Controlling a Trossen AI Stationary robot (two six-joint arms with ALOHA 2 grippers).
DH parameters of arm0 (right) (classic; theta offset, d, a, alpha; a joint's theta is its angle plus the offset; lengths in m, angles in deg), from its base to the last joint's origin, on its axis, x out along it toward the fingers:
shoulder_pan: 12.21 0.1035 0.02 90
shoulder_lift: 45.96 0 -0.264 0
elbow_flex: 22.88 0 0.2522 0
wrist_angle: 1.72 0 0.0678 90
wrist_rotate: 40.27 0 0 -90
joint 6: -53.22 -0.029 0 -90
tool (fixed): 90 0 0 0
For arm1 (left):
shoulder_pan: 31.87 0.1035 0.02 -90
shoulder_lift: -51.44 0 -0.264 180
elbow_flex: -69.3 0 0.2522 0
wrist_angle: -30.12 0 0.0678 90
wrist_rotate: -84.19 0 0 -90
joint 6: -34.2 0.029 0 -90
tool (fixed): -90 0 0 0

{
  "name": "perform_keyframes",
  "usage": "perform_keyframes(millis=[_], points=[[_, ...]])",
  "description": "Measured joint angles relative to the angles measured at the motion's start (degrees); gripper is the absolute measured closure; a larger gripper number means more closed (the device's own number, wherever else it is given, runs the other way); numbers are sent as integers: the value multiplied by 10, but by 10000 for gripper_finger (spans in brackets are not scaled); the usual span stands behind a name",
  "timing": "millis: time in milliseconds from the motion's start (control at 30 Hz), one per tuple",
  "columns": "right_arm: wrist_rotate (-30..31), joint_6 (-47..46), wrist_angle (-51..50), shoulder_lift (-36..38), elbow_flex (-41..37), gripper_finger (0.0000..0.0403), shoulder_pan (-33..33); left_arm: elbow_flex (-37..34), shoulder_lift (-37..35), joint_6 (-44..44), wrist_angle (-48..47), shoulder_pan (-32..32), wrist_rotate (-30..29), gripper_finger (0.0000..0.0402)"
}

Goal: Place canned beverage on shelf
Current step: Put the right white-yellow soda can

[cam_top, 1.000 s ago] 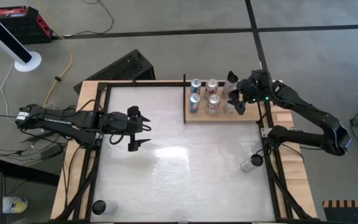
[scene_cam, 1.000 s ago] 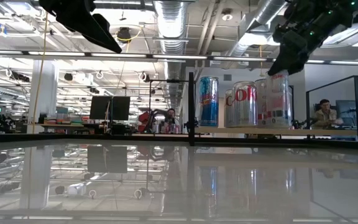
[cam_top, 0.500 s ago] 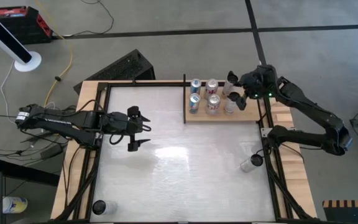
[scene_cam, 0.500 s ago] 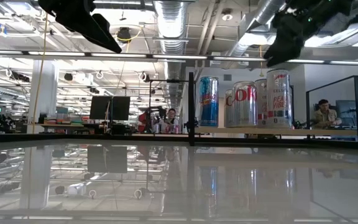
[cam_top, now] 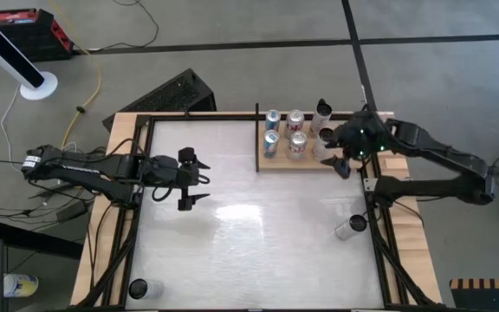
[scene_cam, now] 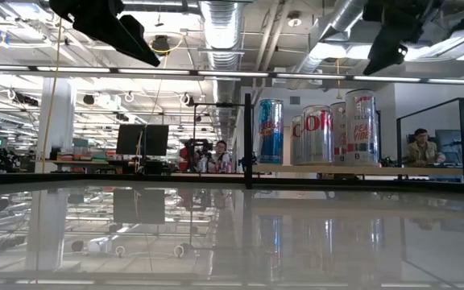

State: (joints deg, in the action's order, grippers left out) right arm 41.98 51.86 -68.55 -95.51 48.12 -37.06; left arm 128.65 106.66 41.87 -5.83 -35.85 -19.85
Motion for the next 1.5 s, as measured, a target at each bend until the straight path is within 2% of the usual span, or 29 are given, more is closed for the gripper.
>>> perform_keyframes(millis=[67,167,233,500,733,900,1067,1267,1367,1500], points=[[26,-29,-15,6,-9,110,34,0,0,1,1,4,1,20],[4,-96,-38,13,-11,137,88,0,0,0,1,12,5,20],[-25,-164,-36,18,-11,149,130,0,0,1,2,17,18,20],[-25,-464,-65,15,-11,178,331,0,0,33,34,35,33,20],[36,-753,-110,-17,15,209,522,0,0,63,67,35,63,20],[57,-901,-198,-57,51,235,599,0,0,71,72,35,63,20],[60,-931,-269,-83,80,253,622,0,0,71,72,35,63,20],[56,-916,-279,-86,82,253,621,0,0,66,72,35,64,20],[44,-919,-290,-85,82,236,618,0,0,62,71,35,64,20],[38,-936,-311,-85,82,192,618,0,0,64,71,35,64,20]])
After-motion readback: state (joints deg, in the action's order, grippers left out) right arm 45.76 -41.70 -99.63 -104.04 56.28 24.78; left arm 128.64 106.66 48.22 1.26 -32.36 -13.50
